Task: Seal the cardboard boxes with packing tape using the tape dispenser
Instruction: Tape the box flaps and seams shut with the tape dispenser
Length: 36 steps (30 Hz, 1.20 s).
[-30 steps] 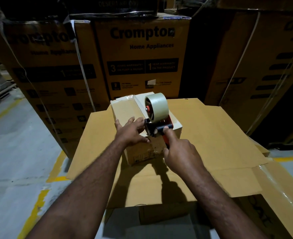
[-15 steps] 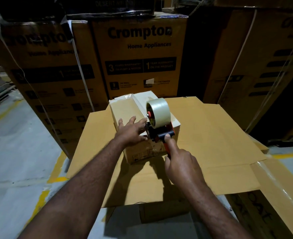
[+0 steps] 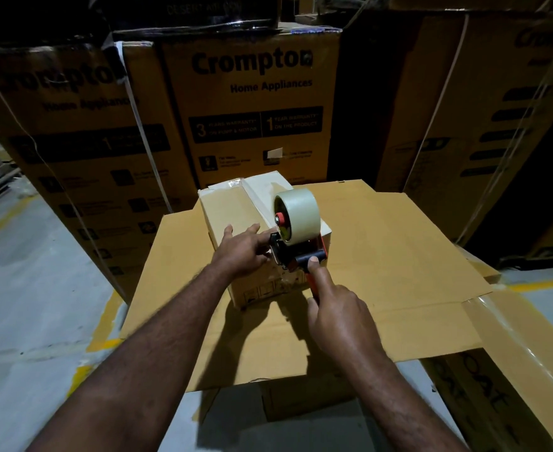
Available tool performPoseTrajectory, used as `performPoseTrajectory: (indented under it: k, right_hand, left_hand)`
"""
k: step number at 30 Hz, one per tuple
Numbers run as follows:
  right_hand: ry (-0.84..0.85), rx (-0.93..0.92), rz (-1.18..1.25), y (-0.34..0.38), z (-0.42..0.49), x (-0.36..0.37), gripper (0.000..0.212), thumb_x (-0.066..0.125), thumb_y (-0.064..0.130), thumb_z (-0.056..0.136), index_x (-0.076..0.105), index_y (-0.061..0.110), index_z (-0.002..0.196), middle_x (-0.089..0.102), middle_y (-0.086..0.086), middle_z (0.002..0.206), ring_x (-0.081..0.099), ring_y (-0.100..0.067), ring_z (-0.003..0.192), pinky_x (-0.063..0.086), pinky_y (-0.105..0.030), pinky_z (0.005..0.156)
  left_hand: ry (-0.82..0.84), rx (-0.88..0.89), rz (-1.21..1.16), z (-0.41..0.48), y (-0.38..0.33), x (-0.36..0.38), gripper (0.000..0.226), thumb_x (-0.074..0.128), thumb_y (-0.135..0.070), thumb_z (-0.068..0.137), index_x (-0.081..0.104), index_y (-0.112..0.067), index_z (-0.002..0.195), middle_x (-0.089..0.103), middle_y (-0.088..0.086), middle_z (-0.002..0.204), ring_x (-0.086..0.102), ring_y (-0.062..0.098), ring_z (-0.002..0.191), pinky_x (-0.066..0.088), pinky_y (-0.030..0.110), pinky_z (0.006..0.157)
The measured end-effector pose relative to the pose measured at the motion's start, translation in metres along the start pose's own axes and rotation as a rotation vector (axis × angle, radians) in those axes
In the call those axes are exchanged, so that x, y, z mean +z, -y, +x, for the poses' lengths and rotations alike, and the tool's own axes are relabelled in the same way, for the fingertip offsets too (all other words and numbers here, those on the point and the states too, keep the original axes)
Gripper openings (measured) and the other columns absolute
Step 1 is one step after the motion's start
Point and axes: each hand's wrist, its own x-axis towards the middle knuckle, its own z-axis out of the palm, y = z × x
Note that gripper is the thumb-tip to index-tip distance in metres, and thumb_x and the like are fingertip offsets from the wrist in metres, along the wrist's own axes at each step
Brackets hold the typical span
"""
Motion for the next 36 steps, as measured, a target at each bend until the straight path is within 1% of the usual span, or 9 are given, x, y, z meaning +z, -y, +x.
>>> performPoseTrajectory:
  k: [3,6,9,14,18,23,29,32,36]
  right_hand:
    - [0.0,-0.02,-0.018,-0.002,-0.005,0.002,0.067,0.047,0.031,0.103,0.005,0.041,0.154,0.057,0.003,0.091,0.056,-0.01,0.077,0.05,-0.026,0.065]
    - [-0.002,-0.02,-0.028,-0.003,-0.009,0.006,0.067,0.047,0.031,0.104,0.004,0.042,0.154,0.056,0.004,0.091,0.057,-0.008,0.077,0.052,-0.026,0.066]
    - [-0.012,0.001,-0.023,-0.006,-0.009,0.009,0.067,0.047,0.032,0.104,0.003,0.043,0.154,0.057,0.004,0.092,0.056,-0.007,0.077,0.049,-0.023,0.064]
    - [0.002,0.014,-0.03,-0.01,-0.021,0.013,0.067,0.046,0.033,0.104,0.002,0.042,0.154,0.056,0.005,0.093,0.055,-0.007,0.077,0.046,-0.021,0.064]
    - [0.027,0.05,-0.023,-0.014,-0.008,0.016,0.066,0.048,0.032,0.103,0.006,0.043,0.153,0.058,0.003,0.092,0.056,-0.01,0.077,0.049,-0.026,0.064]
    - [0.025,0.043,-0.021,-0.016,-0.013,0.022,0.067,0.048,0.035,0.103,0.004,0.043,0.153,0.058,0.004,0.095,0.057,-0.009,0.079,0.051,-0.025,0.067]
    - [0.006,0.043,-0.018,-0.022,-0.023,0.024,0.067,0.044,0.037,0.105,-0.001,0.042,0.155,0.056,0.005,0.1,0.053,-0.006,0.081,0.04,-0.018,0.066]
    - [0.011,0.05,-0.011,-0.024,-0.031,0.026,0.067,0.044,0.038,0.105,-0.001,0.043,0.154,0.056,0.005,0.103,0.053,-0.007,0.084,0.042,-0.019,0.069]
    - [0.029,0.073,-0.014,-0.026,-0.022,0.029,0.065,0.046,0.034,0.104,0.006,0.041,0.154,0.056,0.004,0.097,0.054,-0.011,0.079,0.042,-0.023,0.064]
  left_hand:
    - [-0.01,0.025,-0.027,0.001,0.003,0.001,0.048,0.066,-0.03,0.097,0.052,-0.046,0.14,0.029,0.001,0.166,0.017,0.018,0.155,-0.003,0.057,0.125]
    - [-0.015,0.07,-0.014,-0.002,0.002,0.0,0.055,0.065,-0.024,0.097,0.047,-0.046,0.144,0.031,-0.006,0.165,0.012,0.015,0.156,-0.003,0.06,0.124]
    - [-0.015,0.099,0.004,-0.004,0.001,-0.001,0.058,0.063,-0.022,0.098,0.043,-0.046,0.147,0.029,-0.013,0.164,0.011,0.016,0.156,-0.001,0.062,0.123]
    - [-0.001,0.097,0.004,0.002,0.005,0.001,0.054,0.063,-0.026,0.099,0.045,-0.049,0.145,0.025,-0.019,0.164,0.012,0.015,0.156,0.001,0.063,0.123]
    - [-0.011,0.095,0.007,0.0,0.002,0.0,0.053,0.065,-0.027,0.098,0.047,-0.046,0.145,0.026,-0.018,0.164,0.014,0.015,0.156,0.003,0.062,0.123]
    - [-0.006,0.087,-0.008,0.008,0.017,0.002,0.054,0.061,-0.034,0.1,0.041,-0.054,0.146,0.026,-0.023,0.163,0.015,0.015,0.155,0.004,0.064,0.121]
    - [0.003,0.077,0.003,0.01,0.016,0.002,0.051,0.059,-0.035,0.101,0.043,-0.052,0.146,0.026,-0.022,0.163,0.015,0.014,0.155,0.002,0.065,0.121]
    - [0.031,0.062,0.016,0.011,0.015,0.003,0.053,0.058,-0.036,0.101,0.04,-0.052,0.148,0.023,-0.023,0.164,0.013,0.014,0.156,0.001,0.066,0.12]
    - [0.128,0.071,0.027,0.012,0.01,-0.003,0.057,0.061,-0.036,0.1,0.039,-0.05,0.15,0.018,-0.021,0.166,0.007,0.015,0.157,-0.004,0.066,0.119]
